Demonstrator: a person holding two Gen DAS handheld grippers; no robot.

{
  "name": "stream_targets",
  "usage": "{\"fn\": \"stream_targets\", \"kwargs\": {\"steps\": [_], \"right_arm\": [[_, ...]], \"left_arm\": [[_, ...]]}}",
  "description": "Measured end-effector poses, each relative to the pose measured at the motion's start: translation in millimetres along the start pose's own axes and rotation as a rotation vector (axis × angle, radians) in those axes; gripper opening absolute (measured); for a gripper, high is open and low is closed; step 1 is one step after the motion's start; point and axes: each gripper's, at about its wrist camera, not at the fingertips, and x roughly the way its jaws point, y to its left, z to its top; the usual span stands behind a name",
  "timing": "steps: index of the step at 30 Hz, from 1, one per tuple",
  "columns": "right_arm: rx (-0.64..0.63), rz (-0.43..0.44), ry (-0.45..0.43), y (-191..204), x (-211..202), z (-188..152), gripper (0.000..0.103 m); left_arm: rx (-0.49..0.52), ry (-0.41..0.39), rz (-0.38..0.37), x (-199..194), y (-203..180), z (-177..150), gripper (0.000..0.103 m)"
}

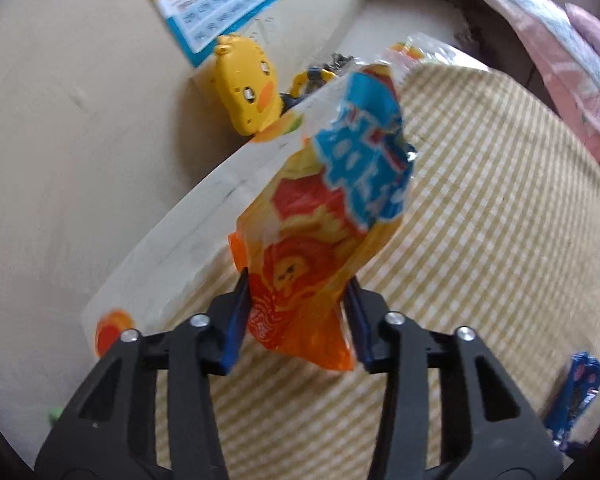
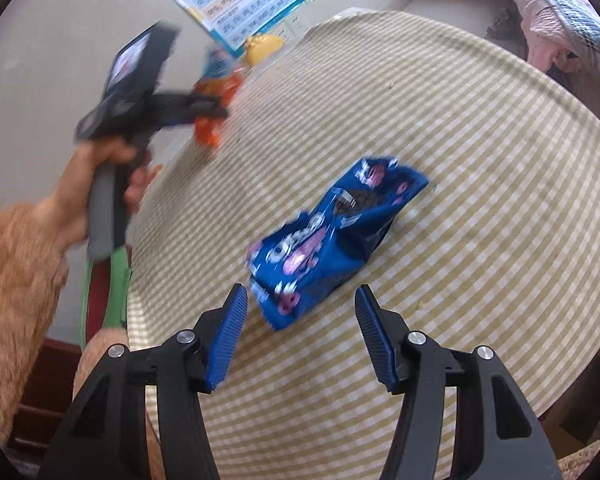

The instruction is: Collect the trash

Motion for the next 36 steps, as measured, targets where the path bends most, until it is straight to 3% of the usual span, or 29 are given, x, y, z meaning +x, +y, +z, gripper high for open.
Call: {"fn": "stream_targets", "kwargs": {"steps": [2, 6, 9, 14, 19, 22, 25, 31, 36], "right_arm": [[0.023, -0.006, -0.019, -4, 0, 4, 0.056], [0.048, -0.023, -0.052, -6, -2, 8, 0.060], [0.057, -0.015, -0.062, -6, -3, 8, 0.065], [0.083, -0.009, -0.081, -11, -11, 7, 0.071], [0.113, -0.056, -0.099, -17, -15, 6, 0.073], [0.163, -0.073, -0.085, -23, -9, 12, 0.075], [0.201, -0.093, -0.070, -21, -6, 19, 0.075], [0.125, -0.182, -0.084, 5, 5, 36, 0.081], [0.189, -0.198, -0.039, 3, 28, 36, 0.080]], "left_arm": [[-0.055, -0.024, -0.027, -19, 10, -18, 0.035], [-0.062, -0.126, -0.063, -72, 14, -68, 0.034], [-0.085, -0.149, -0.093, -99, 16, -102, 0.034], [-0.212, -0.098, -0.190, -126, 24, -159, 0.034], [-0.322, -0.065, -0.233, -141, 25, -205, 0.034], [-0.289, -0.065, -0.227, -146, 19, -210, 0.034], [-0.249, -0.124, -0.195, -161, 16, -206, 0.035], [-0.258, -0.173, -0.188, -176, 25, -211, 0.036], [-0.276, -0.198, -0.181, -185, 36, -215, 0.037]]}}
